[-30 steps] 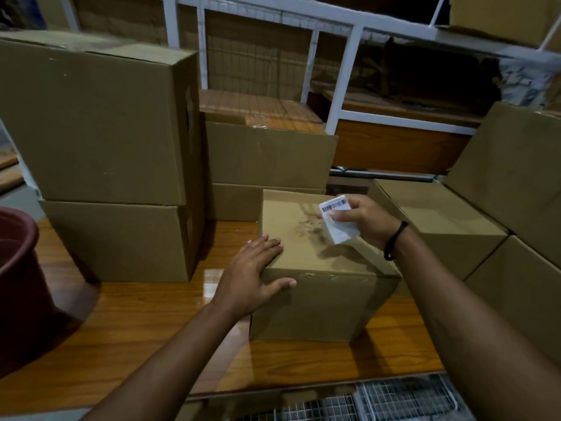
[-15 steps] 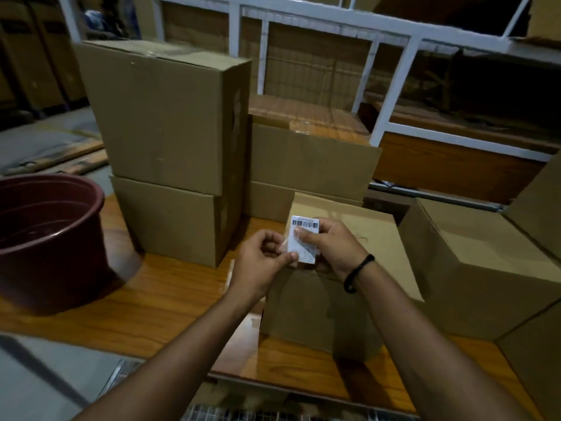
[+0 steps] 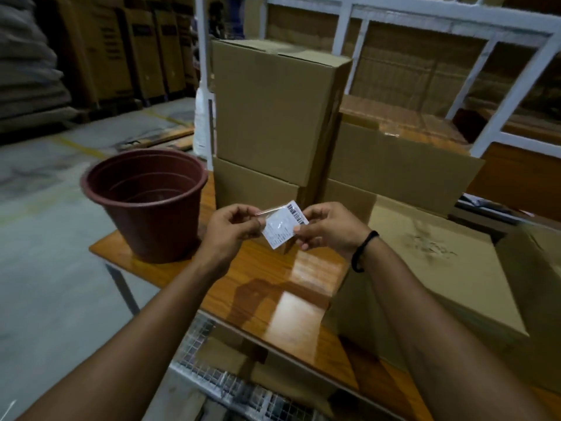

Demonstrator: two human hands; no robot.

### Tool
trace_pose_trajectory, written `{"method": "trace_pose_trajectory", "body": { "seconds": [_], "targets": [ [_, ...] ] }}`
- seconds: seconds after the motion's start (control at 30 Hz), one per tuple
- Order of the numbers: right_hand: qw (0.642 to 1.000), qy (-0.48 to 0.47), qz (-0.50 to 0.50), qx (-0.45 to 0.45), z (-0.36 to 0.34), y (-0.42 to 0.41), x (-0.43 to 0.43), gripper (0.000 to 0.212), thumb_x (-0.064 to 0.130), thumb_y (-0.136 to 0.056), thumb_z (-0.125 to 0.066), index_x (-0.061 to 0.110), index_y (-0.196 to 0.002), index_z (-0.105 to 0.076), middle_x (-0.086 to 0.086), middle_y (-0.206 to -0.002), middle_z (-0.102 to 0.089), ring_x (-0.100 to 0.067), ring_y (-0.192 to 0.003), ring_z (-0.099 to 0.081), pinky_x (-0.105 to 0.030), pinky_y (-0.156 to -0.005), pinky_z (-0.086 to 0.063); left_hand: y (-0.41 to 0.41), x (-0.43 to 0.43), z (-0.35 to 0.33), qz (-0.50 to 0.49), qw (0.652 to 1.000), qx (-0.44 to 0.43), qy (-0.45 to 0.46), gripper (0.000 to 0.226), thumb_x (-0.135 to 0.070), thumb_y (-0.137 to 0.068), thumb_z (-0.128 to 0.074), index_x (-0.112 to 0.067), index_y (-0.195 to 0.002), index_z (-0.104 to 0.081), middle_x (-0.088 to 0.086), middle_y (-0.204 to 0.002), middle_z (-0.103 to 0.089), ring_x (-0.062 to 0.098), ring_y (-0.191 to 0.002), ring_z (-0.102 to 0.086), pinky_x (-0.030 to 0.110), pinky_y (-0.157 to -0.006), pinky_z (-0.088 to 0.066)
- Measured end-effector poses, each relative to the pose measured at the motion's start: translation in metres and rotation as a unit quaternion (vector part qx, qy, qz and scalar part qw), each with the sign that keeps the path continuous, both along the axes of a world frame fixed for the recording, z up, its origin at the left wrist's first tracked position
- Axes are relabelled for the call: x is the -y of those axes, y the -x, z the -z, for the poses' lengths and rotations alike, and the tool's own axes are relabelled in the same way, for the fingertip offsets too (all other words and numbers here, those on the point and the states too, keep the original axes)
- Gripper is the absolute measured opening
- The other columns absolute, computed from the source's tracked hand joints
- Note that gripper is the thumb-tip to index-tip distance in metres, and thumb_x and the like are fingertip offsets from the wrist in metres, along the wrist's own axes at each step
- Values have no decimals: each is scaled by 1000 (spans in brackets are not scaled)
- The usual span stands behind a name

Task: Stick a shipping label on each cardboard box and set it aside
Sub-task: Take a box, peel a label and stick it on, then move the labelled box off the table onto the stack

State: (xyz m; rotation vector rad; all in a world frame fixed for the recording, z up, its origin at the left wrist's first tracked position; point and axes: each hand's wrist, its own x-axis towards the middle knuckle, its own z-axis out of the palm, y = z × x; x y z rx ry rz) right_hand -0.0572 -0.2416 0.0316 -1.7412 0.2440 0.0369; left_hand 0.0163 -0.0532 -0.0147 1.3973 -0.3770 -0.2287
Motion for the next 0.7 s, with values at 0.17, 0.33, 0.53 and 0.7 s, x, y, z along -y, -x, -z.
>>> {"method": "trace_pose_trajectory", "body": {
  "seconds": [0.17, 0.33, 0.53, 0.7],
  "targets": [
    [996, -73, 45, -17, 6, -73, -70, 11, -11, -82, -65, -5, -90, -61, -16, -70, -66, -18, -55, -65, -26, -55, -58, -64, -88, 5, -71, 979, 126, -144, 15, -11, -80, -77, -15, -92, -69, -1, -87, -70, 3, -76, -66, 21, -69, -51],
    [991, -70, 114, -22, 16, -153, -131, 14, -8, -83, -66, -6, -96, -61, -16, -72, -61, -13, -48, -59, -22, -47, -52, -142, -174, 14, -151, 870, 288, -371, 39, -29, -79, -79, -13, -113, -70, 3, -110, -70, 20, -102, -65, 37, -88, -54],
    [979, 148, 122, -66, 19, -237, -172, 31, 8, -78, -78, -6, -101, -65, -12, -79, -68, -10, -46, -56, -20, -43, -44, -171, -191, 34, -94, 836, 356, -407, 26, -36, -87, -69, -13, -98, -77, 4, -96, -76, 24, -90, -69, 37, -103, -39],
    [969, 219, 60, -102, 22, -263, -181, 36, 9, -77, -77, 0, -110, -68, -5, -79, -66, -15, -66, -63, -24, -55, -54, -180, -192, 47, -112, 824, 387, -398, 24, -34, -89, -65, -15, -97, -76, 1, -93, -75, 22, -85, -67, 43, -105, -39]
  ]
}}
